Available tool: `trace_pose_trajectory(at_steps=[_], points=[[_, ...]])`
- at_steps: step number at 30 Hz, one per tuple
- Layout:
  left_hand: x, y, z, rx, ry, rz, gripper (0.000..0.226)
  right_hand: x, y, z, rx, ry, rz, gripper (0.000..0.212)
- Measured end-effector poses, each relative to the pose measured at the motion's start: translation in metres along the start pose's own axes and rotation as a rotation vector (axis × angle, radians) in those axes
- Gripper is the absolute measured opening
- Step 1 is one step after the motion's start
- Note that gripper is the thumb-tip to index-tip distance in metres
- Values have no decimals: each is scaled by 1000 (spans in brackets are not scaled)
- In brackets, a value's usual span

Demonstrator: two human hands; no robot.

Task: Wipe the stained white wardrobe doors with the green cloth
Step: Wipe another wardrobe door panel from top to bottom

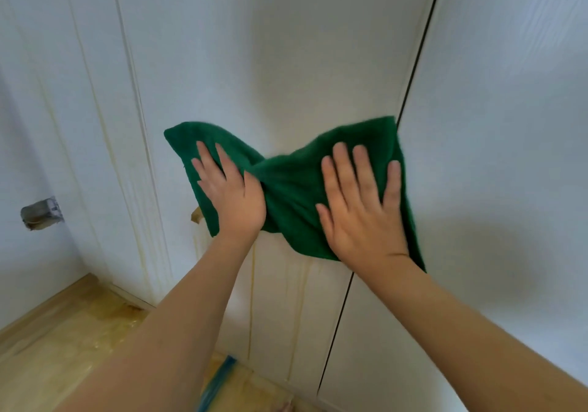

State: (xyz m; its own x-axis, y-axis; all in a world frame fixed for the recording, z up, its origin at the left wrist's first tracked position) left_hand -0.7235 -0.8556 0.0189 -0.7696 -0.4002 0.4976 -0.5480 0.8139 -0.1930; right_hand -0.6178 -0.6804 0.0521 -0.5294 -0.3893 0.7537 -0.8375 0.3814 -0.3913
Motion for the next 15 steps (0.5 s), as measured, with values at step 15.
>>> trace_pose_trajectory(at_steps=[15], points=[[5, -13, 29, -53, -47, 88, 71, -6, 12, 46, 83, -101, -19, 71]])
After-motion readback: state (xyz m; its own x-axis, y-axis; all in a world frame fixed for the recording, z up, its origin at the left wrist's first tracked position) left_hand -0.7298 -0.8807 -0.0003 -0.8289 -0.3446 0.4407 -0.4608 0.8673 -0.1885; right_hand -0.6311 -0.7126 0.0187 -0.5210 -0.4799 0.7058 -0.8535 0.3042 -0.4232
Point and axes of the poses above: each hand's wrist, its own x-axis towards the middle knuckle, its own y-axis out of the palm, z = x × y, the point moved 9 cm from there along x, towards the middle knuckle, and after that the axes turned 3 degrees about -y, right-handed, at the moved point
